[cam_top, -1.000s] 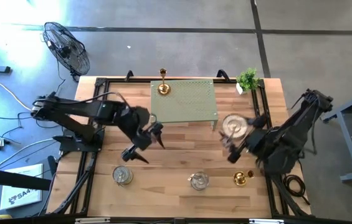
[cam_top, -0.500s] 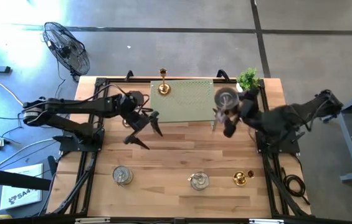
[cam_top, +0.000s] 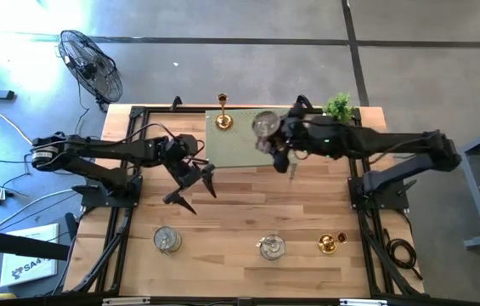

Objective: Pick & Place candle stick holders
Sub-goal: Put the top silver scented candle on the shelf

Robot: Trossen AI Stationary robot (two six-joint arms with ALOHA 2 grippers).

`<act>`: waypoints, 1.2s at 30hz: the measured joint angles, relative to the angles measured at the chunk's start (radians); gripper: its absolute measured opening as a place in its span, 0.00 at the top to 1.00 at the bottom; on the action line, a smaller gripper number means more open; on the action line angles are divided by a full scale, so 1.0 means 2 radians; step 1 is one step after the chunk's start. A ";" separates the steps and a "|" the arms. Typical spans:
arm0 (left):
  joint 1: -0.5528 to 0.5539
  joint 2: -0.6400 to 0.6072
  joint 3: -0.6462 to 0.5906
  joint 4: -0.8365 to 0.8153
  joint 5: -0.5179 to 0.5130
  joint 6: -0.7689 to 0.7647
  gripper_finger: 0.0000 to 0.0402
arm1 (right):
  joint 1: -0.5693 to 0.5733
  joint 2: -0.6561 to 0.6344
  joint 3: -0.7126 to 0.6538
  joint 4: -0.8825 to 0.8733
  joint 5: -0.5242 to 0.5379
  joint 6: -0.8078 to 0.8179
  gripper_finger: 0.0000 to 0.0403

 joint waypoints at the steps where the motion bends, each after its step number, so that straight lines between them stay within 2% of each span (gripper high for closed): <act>1: 0.000 0.000 -0.003 0.002 0.000 0.000 0.06 | -0.006 0.008 0.000 0.009 -0.012 -0.002 0.15; 10: 0.000 0.000 -0.019 0.001 0.015 0.000 0.06 | -0.049 0.068 0.000 0.056 -0.042 -0.013 0.15; 17: 0.000 0.000 -0.031 0.000 0.033 0.010 0.06 | -0.091 0.083 -0.012 0.069 -0.072 0.002 0.15; 21: 0.000 0.000 -0.035 0.000 0.033 0.010 0.06 | -0.123 0.073 -0.062 0.108 -0.104 0.024 0.15; 25: 0.000 0.000 -0.035 0.000 0.037 0.010 0.06 | -0.149 0.053 -0.142 0.205 -0.142 0.042 0.15; 36: 0.000 0.000 -0.035 0.008 0.039 0.010 0.06 | -0.213 0.014 -0.316 0.413 -0.182 0.082 0.15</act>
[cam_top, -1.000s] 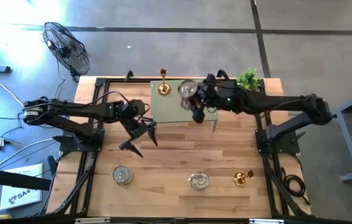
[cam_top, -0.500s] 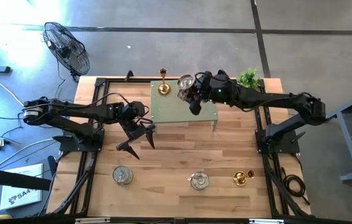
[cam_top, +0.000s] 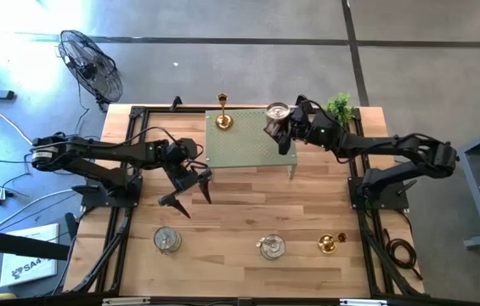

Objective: Pick & Place candle stick holders
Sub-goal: Put the top silver scented candle on the shelf

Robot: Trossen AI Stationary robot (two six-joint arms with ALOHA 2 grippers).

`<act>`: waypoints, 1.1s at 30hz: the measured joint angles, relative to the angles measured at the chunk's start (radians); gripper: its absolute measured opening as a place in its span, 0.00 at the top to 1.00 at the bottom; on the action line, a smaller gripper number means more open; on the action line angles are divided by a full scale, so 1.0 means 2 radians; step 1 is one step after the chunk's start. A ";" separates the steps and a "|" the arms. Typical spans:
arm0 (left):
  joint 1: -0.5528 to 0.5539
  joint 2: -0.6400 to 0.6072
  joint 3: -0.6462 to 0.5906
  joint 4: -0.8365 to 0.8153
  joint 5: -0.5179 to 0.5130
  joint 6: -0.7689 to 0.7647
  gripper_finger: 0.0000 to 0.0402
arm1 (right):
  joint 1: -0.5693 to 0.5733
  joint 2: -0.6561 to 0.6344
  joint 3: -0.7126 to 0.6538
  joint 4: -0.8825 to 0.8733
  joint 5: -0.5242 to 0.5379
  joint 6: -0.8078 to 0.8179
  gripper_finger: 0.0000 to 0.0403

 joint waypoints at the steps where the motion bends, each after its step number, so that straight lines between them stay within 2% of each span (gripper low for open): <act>1: 0.000 0.000 0.000 0.002 0.000 0.000 0.06 | -0.005 0.000 -0.011 0.015 -0.001 0.002 0.15; 5: 0.000 0.000 0.000 0.009 0.000 0.000 0.06 | -0.015 0.000 -0.036 0.051 -0.002 0.001 0.15; 17: 0.000 0.000 0.000 0.052 0.000 -0.002 0.06 | -0.054 0.005 -0.038 0.038 -0.006 -0.028 0.15; 27: 0.000 0.000 0.000 0.054 -0.007 0.000 0.06 | -0.067 0.066 -0.038 0.098 -0.021 -0.030 0.15; 33: 0.000 0.000 0.000 0.055 -0.008 0.000 0.06 | -0.082 0.079 -0.038 0.094 -0.023 -0.031 0.15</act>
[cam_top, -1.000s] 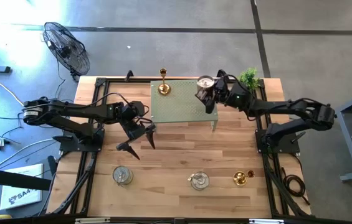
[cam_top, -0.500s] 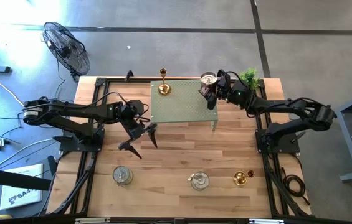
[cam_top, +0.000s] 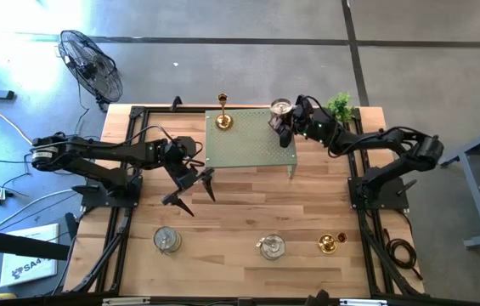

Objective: Pick & Place candle stick holders
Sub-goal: Put the top silver scented candle on the shelf

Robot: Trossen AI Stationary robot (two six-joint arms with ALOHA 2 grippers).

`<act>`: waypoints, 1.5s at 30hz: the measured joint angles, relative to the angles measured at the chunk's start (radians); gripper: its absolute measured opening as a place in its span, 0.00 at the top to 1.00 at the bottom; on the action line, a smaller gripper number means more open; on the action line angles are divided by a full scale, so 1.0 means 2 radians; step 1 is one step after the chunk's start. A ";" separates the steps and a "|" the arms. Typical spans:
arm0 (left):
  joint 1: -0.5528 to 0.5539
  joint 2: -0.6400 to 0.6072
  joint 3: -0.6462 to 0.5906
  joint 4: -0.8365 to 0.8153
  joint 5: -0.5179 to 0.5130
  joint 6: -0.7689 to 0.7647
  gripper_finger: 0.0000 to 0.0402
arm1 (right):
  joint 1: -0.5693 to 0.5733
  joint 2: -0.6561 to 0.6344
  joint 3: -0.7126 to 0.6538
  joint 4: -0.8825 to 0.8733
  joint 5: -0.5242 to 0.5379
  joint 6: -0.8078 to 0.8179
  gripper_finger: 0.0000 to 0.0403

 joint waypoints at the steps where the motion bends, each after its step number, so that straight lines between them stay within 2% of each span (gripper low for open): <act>1: 0.000 0.000 0.000 0.000 0.000 0.000 0.06 | -0.003 0.002 0.000 0.003 -0.002 0.000 0.15; 13: 0.000 0.000 0.000 0.002 -0.011 0.002 0.06 | -0.010 0.025 0.001 0.025 -0.017 0.004 0.15; 21: 0.000 0.000 0.000 0.002 -0.014 0.002 0.06 | -0.009 0.027 0.001 0.013 -0.019 -0.002 0.07; 45: 0.000 0.000 0.000 0.002 -0.014 0.002 0.06 | 0.009 0.027 0.022 0.003 -0.020 -0.016 0.05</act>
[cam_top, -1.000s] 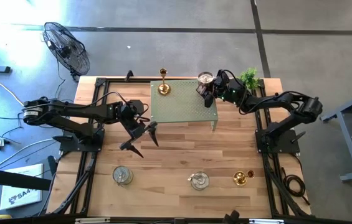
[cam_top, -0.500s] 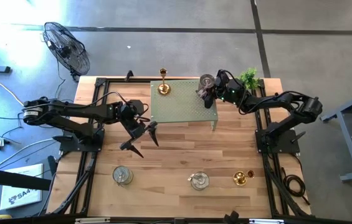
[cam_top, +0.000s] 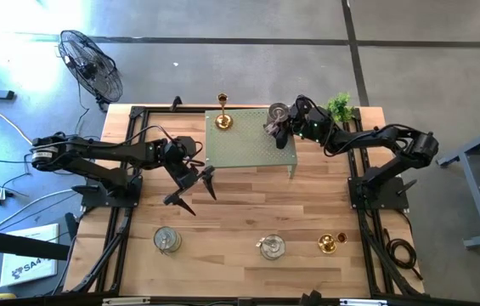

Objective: Pick & Place candle stick holders
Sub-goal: Put the top silver scented candle on the shelf

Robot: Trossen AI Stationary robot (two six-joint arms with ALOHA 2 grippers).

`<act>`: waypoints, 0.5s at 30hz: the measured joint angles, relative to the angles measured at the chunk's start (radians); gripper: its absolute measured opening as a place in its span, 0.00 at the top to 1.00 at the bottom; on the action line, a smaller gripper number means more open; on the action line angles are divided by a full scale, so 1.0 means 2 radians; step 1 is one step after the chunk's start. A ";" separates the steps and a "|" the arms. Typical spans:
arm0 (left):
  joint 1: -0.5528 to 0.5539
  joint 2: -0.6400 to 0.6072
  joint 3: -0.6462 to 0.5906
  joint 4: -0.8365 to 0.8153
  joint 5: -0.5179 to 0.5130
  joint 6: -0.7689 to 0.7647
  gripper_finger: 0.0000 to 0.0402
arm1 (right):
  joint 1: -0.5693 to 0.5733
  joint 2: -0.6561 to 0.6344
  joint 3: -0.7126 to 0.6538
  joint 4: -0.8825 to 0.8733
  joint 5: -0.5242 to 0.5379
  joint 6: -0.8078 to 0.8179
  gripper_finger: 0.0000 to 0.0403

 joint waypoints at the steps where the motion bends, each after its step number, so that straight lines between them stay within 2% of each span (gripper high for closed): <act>1: 0.000 0.000 0.000 0.000 0.000 0.000 0.06 | 0.001 0.000 0.002 -0.002 0.000 -0.001 0.06; 15: 0.000 0.000 0.000 -0.003 0.000 0.000 0.06 | 0.006 -0.002 0.012 -0.001 0.001 -0.002 0.06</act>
